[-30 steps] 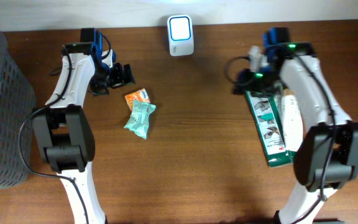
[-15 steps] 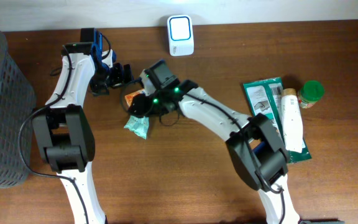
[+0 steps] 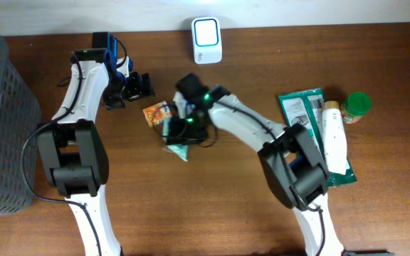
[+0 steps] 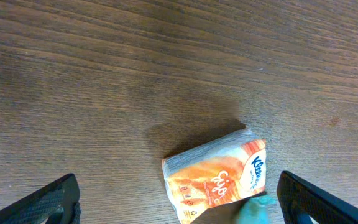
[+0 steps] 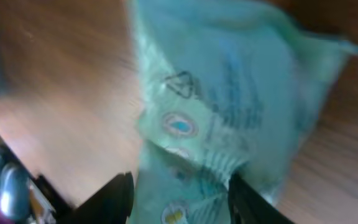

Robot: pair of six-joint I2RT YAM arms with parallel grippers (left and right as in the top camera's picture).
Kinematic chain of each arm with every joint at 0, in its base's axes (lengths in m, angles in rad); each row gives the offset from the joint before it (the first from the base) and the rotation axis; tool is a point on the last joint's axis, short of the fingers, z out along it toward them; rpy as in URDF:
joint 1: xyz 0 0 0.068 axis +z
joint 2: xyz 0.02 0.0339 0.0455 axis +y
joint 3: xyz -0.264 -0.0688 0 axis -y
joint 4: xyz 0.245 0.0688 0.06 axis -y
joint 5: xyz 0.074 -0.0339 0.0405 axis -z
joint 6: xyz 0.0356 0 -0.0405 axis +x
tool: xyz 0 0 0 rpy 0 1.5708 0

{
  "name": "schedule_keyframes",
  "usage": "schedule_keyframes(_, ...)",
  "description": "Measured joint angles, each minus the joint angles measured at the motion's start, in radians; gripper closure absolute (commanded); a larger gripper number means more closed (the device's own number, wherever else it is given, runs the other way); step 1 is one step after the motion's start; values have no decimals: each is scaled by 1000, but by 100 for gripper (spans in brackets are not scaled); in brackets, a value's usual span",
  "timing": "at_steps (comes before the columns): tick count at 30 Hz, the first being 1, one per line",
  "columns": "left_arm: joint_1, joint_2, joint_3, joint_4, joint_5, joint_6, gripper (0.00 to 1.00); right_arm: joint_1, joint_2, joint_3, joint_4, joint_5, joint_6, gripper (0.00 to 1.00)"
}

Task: Scan the item barcode

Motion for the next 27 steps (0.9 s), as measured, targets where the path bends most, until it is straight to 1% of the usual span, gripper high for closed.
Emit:
schedule_keyframes(1, 0, 0, 0, 0, 0, 0, 1, -41, 0, 10, -94, 17, -87, 51)
schedule_keyframes(4, 0, 0, 0, 0, 0, 0, 1, -120, 0, 68, -256, 107, -280, 51)
schedule_keyframes(7, 0, 0, 0, -1, 0, 0, 1, -176, 0, 189, -358, 167, -425, 52)
schedule_keyframes(8, 0, 0, 0, 1, 0, 0, 1, -180, 0, 232, -381, 175, -462, 55)
schedule_keyframes(9, 0, 0, 0, 0, 0, 0, 1, -180, 0, 272, -398, 182, -486, 64)
schedule_keyframes(10, 0, 0, 0, 0, 0, 0, 1, -178, 0, 315, -401, 185, -508, 77)
schedule_keyframes(11, 0, 0, 0, 0, 0, 0, 1, -175, 0, 321, -394, 186, -505, 85)
schedule_keyframes(12, 0, 0, 0, 0, 0, 0, 1, -173, 0, 322, -382, 189, -489, 88)
schedule_keyframes(14, 0, 0, 0, 0, 0, 0, 1, -161, 2, 318, -343, 197, -392, 90)
schedule_keyframes(17, 0, 0, 0, 46, 0, 0, 1, -116, 24, 294, -265, 208, -255, 92)
schedule_keyframes(19, 0, 0, 0, 48, 0, 0, 1, -57, 53, 269, -248, 256, -152, 94)
schedule_keyframes(21, 0, 0, 0, 48, 0, 0, 1, -16, 68, 261, -256, 327, -81, 96)
schedule_keyframes(23, 0, 0, 0, 48, 0, 0, 1, 13, 73, 258, -259, 385, -35, 96)
schedule_keyframes(27, 0, 0, 0, 48, 0, 0, 1, 7, 92, 258, -263, 428, 4, 96)
